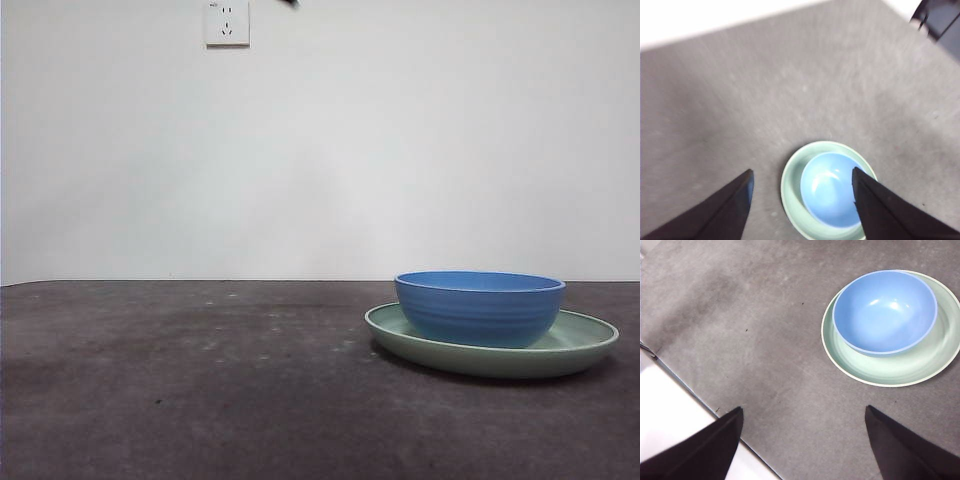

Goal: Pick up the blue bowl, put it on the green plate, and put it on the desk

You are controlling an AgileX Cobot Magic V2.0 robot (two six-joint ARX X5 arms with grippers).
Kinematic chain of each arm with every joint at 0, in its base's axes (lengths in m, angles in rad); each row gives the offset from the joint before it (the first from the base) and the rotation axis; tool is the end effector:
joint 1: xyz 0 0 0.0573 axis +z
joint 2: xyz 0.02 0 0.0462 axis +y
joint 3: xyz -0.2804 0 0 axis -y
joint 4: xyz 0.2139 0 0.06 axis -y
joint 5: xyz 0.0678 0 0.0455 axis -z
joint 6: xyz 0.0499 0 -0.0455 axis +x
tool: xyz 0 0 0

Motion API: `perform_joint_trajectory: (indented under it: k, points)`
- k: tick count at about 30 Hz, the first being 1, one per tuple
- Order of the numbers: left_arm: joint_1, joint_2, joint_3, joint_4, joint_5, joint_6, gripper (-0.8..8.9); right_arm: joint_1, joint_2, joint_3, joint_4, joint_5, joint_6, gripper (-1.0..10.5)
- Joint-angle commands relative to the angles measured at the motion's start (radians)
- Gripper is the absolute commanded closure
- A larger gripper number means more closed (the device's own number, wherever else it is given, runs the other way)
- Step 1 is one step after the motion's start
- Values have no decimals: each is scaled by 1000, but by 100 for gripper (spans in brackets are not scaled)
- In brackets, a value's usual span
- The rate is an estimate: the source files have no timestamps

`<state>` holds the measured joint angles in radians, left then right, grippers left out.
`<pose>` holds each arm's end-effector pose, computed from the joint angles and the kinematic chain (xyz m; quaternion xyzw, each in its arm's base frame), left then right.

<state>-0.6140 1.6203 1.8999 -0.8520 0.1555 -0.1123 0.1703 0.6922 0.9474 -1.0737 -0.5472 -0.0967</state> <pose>0.2582 -0.1915 0.4368 0.0142 0.2947 -0.3441 0.8914 0.0660 0.0377 0.3139 0.0329 0.3749 0.3406 0.8616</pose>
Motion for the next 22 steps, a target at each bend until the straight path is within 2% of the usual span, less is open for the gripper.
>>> perform_joint_trajectory:
  k: [1, 4, 14, 22]
  points:
    - [14, -47, -23, -23, -1, 47, 494, 4, 4, 19, 4, -1, 9, 558]
    - [25, -137, -120, -16, 19, 65, 494, 4, 4, 19, 4, -1, 9, 558]
    - [34, -453, -578, 71, 185, 103, 494, 4, 4, 19, 4, 2, 9, 558]
    - [32, -618, -862, 115, 282, 105, 497, 4, 4, 19, 3, 2, 9, 558]
